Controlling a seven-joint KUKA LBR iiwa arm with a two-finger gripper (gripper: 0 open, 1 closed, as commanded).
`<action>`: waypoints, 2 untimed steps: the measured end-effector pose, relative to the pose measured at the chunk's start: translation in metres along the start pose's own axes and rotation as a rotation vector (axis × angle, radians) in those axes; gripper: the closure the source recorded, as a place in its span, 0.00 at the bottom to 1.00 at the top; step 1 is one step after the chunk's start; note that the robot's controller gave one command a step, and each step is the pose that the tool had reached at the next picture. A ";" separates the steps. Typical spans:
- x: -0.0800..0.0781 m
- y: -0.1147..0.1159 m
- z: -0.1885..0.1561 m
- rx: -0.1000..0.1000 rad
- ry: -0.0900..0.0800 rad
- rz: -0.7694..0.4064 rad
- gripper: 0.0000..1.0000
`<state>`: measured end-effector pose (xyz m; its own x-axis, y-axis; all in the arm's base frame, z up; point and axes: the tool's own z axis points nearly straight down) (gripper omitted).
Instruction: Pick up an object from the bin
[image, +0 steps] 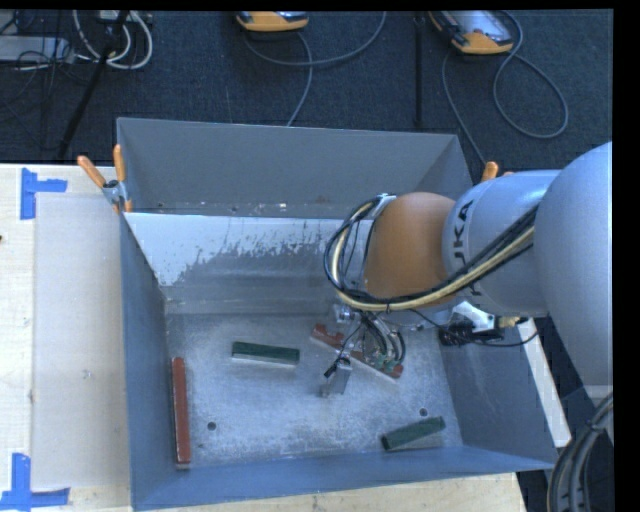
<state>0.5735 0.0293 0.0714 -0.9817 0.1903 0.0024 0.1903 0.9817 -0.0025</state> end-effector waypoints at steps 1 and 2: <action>-0.001 0.003 -0.004 -0.004 -0.006 -0.001 1.00; -0.007 0.078 -0.098 -0.009 -0.011 0.015 1.00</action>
Offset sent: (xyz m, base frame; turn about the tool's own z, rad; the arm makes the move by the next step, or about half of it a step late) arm 0.0000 0.0000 0.0000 0.0000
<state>0.5951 0.1044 0.1693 -0.9787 0.2053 -0.0087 0.2053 0.9787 0.0065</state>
